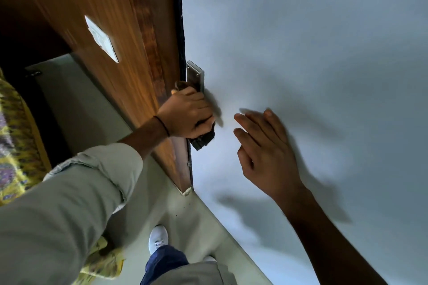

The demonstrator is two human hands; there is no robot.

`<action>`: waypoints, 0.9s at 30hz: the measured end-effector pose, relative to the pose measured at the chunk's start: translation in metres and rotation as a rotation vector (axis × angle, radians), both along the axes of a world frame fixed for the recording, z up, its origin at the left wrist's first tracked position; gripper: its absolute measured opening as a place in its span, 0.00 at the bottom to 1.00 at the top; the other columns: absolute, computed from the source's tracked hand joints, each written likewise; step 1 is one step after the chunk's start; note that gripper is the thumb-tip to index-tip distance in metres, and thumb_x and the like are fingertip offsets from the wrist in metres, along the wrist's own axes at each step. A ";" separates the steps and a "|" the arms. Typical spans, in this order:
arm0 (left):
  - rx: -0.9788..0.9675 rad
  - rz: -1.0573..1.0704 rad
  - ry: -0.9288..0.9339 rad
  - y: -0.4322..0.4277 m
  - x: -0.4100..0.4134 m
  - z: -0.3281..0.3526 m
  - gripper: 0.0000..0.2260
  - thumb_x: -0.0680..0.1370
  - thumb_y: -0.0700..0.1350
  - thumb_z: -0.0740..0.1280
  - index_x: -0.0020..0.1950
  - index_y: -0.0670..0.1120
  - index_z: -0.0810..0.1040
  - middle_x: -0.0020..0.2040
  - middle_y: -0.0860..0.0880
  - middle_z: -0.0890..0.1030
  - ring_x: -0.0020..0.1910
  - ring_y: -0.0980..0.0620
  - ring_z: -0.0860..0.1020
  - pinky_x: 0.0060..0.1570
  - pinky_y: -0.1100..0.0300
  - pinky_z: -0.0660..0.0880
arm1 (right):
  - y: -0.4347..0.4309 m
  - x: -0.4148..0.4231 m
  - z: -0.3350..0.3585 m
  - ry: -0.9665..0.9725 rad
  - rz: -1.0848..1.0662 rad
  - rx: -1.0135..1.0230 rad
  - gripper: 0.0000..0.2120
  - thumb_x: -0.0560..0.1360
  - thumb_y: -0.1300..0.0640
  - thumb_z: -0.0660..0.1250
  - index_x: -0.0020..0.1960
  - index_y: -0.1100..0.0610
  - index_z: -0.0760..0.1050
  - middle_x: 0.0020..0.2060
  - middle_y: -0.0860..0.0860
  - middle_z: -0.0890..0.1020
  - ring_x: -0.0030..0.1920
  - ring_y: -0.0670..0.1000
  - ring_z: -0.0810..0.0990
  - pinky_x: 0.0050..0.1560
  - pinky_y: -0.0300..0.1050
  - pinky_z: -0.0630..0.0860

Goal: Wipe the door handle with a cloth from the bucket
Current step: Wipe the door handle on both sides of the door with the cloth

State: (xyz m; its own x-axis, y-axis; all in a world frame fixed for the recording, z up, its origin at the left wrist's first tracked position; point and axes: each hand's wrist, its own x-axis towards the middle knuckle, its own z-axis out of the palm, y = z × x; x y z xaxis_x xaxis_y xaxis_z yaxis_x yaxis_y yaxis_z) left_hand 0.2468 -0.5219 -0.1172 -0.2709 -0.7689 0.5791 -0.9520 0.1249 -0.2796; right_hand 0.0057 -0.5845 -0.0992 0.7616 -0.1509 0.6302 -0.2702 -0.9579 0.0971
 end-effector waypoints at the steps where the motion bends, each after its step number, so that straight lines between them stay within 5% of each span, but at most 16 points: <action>1: -0.018 0.002 -0.007 0.000 -0.001 -0.001 0.13 0.77 0.47 0.63 0.33 0.47 0.77 0.32 0.50 0.80 0.34 0.46 0.77 0.41 0.54 0.73 | 0.000 0.000 0.001 0.006 0.001 0.002 0.15 0.77 0.64 0.56 0.50 0.63 0.81 0.63 0.57 0.82 0.65 0.59 0.78 0.77 0.53 0.58; 7: -0.219 0.200 0.451 0.005 -0.025 -0.027 0.16 0.81 0.45 0.58 0.37 0.42 0.78 0.37 0.45 0.79 0.41 0.43 0.77 0.50 0.48 0.71 | 0.003 -0.002 0.001 0.011 0.004 0.035 0.15 0.77 0.64 0.55 0.50 0.63 0.81 0.63 0.57 0.82 0.66 0.59 0.78 0.77 0.54 0.61; 14: -0.653 0.571 1.135 -0.017 -0.076 -0.022 0.15 0.83 0.45 0.55 0.60 0.38 0.76 0.60 0.42 0.77 0.60 0.45 0.74 0.64 0.51 0.70 | 0.003 0.003 0.002 -0.010 -0.010 0.042 0.13 0.75 0.64 0.59 0.50 0.62 0.82 0.62 0.56 0.82 0.66 0.58 0.78 0.76 0.53 0.61; 20: -0.546 0.954 1.694 -0.039 -0.092 0.009 0.25 0.83 0.49 0.59 0.72 0.32 0.62 0.69 0.33 0.64 0.65 0.33 0.69 0.66 0.49 0.66 | 0.005 0.008 0.001 -0.031 -0.022 0.048 0.12 0.76 0.63 0.60 0.50 0.61 0.82 0.61 0.56 0.83 0.64 0.57 0.80 0.75 0.54 0.63; 24: -0.554 1.063 1.952 -0.040 -0.093 0.018 0.27 0.83 0.57 0.55 0.68 0.35 0.65 0.68 0.34 0.70 0.65 0.34 0.72 0.63 0.47 0.70 | 0.005 0.007 0.001 -0.062 -0.021 0.046 0.12 0.75 0.63 0.61 0.50 0.61 0.83 0.60 0.56 0.83 0.61 0.57 0.81 0.74 0.54 0.64; 27: -0.664 0.953 2.111 -0.029 -0.094 0.015 0.29 0.83 0.60 0.51 0.69 0.37 0.71 0.66 0.37 0.76 0.64 0.38 0.76 0.60 0.53 0.73 | 0.005 0.010 0.000 -0.065 -0.026 0.044 0.12 0.75 0.63 0.60 0.49 0.61 0.82 0.61 0.56 0.83 0.62 0.57 0.81 0.74 0.53 0.64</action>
State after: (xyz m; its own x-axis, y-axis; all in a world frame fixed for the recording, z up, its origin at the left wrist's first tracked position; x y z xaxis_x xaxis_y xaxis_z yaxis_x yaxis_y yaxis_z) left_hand 0.1533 -0.5508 -0.1025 0.9217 0.0417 -0.3857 0.3859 0.0031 0.9225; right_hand 0.0154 -0.5793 -0.0990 0.7148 -0.1988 0.6705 -0.2992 -0.9535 0.0362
